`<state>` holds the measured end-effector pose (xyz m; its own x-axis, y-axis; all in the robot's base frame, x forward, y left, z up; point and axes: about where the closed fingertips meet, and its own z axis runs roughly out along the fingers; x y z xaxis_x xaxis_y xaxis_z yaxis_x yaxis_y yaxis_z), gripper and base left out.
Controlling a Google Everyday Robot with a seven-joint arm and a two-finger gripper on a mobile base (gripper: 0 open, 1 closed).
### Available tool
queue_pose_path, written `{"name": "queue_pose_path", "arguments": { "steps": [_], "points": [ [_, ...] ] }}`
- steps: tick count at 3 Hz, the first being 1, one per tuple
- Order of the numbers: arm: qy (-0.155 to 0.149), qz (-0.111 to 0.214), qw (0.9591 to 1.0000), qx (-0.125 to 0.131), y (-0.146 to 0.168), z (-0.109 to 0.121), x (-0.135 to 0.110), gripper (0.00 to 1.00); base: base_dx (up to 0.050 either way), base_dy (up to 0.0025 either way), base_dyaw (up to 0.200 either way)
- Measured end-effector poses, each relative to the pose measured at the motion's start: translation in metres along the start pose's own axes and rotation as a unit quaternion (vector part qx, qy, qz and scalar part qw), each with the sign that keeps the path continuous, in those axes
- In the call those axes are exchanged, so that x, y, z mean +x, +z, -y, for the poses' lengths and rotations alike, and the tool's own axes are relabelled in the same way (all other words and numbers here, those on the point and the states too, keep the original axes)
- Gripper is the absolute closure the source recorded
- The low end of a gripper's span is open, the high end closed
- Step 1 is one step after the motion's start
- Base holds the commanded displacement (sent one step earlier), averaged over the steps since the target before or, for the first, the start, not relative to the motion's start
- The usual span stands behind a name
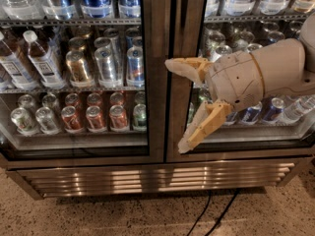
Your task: Open left fridge door
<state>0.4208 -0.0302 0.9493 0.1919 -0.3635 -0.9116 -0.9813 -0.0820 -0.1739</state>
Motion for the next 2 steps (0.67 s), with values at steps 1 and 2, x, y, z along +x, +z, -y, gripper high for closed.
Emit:
{"name": "queue_pose_path", "arguments": {
  "steps": [1, 2],
  "points": [
    [0.000, 0.000, 1.0000, 0.000, 0.0001, 0.0001, 0.0000, 0.00, 0.000, 0.00000, 0.000],
    [-0.010, 0.080, 0.9965, -0.024, 0.0026, 0.0010, -0.0033, 0.00, 0.000, 0.00000, 0.000]
  ]
}}
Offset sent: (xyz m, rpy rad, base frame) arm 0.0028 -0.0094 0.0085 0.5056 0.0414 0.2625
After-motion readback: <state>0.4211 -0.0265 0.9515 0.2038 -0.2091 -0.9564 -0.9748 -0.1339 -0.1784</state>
